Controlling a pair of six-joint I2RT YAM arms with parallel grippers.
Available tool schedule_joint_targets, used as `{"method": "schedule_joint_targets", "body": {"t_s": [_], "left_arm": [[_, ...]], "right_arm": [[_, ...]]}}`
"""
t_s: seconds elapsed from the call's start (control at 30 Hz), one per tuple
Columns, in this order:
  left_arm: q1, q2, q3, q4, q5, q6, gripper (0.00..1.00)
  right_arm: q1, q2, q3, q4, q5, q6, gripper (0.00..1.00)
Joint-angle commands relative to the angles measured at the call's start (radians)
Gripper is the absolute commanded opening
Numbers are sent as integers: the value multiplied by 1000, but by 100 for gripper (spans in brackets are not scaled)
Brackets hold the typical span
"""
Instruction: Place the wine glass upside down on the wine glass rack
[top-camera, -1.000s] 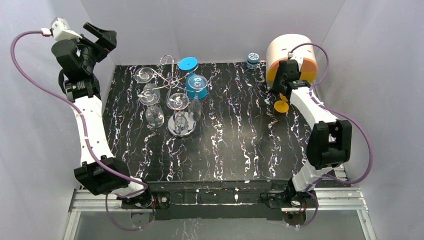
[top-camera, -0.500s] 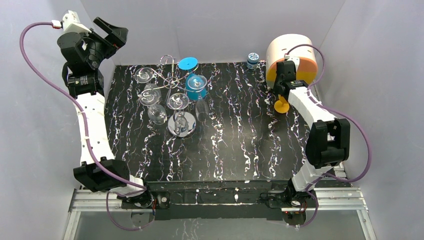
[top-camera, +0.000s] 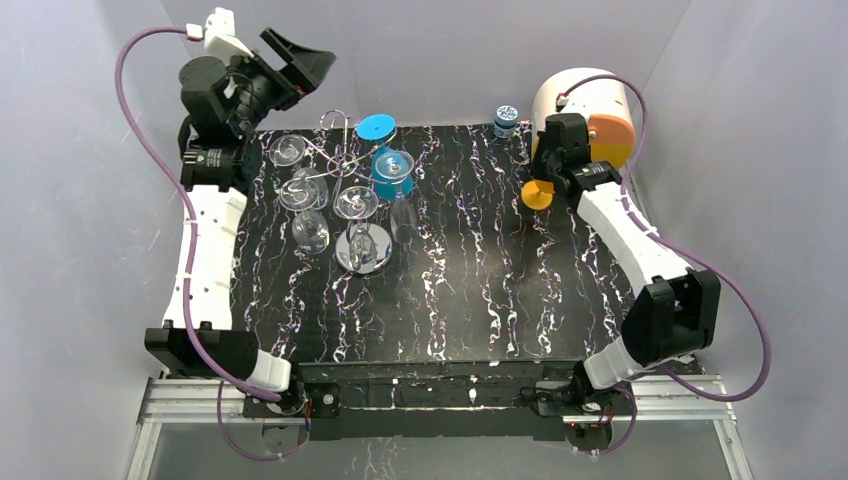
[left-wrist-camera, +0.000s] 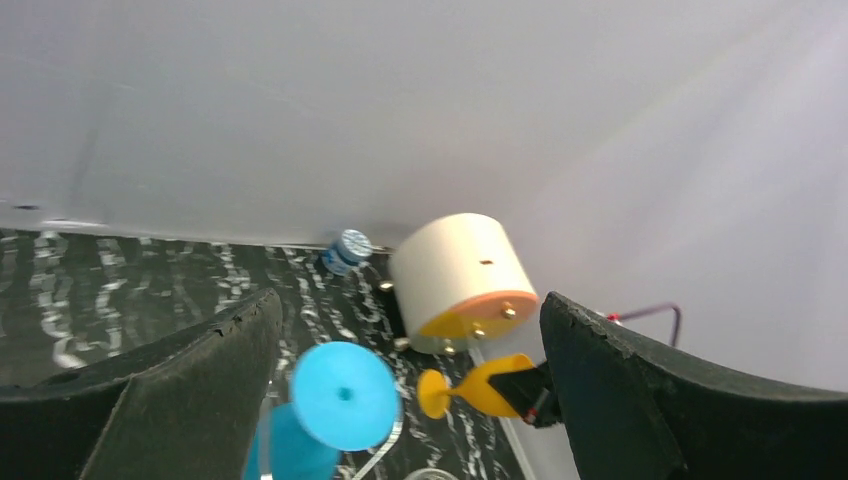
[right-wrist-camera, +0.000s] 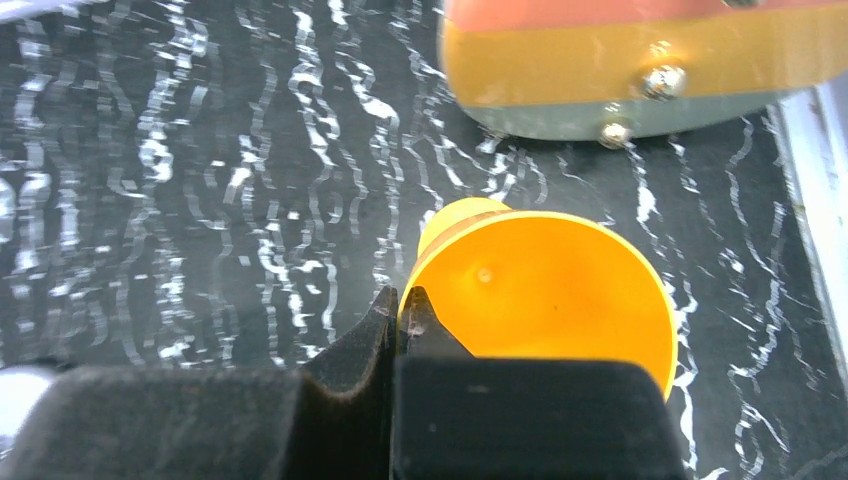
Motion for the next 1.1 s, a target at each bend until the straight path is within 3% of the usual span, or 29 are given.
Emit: {"method": "schedule_joint_targets", "body": {"t_s": [0.0, 0.07, 0.13, 0.37, 0.57, 0.87, 1.07], "left_arm": [[-76, -53, -17, 133, 66, -98, 98], [-93, -62, -94, 356, 118, -209, 98], [-123, -63, -134, 457, 125, -292, 98], [-200, -75, -120, 402, 23, -282, 98], [-269, -108, -179, 475, -117, -352, 96], [-375, -109, -181, 492, -283, -451, 92], [-436, -91, -146, 468, -382, -496, 86]], "right_arm": [[10, -103, 102, 23, -130, 54, 1], [23, -134, 133, 38, -166, 57, 1], [42, -154, 177, 36, -179, 56, 1], [65, -214, 283, 135, -276, 80, 1], [76, -294, 197, 501, -479, 124, 1], [93, -200, 290, 729, -638, 170, 1], [254, -129, 360, 796, -602, -6, 1]]}}
